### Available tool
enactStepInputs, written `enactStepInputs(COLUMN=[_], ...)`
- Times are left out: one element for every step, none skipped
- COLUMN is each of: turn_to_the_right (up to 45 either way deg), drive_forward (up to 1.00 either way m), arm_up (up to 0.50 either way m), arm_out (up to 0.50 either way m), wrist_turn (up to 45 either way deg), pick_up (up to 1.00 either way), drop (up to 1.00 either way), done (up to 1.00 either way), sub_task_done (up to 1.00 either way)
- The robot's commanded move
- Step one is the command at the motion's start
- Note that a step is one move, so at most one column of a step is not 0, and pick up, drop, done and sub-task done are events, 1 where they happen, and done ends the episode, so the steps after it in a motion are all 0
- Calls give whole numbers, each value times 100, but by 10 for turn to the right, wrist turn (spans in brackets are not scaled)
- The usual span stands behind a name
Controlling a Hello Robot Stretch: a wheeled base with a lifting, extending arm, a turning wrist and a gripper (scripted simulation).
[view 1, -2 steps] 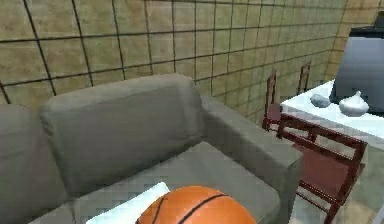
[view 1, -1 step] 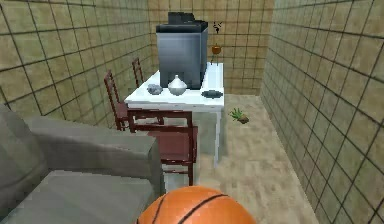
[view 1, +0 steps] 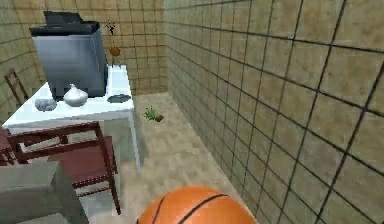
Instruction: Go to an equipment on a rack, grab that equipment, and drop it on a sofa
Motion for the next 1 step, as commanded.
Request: enactStepInputs(turn_to_the_right=[-450], drive_forward=[0], arm_up=[0], arm_out=[0], wrist_turn=[0], pick_up=[0], drop=[0], done=[0], sub_task_done=[0])
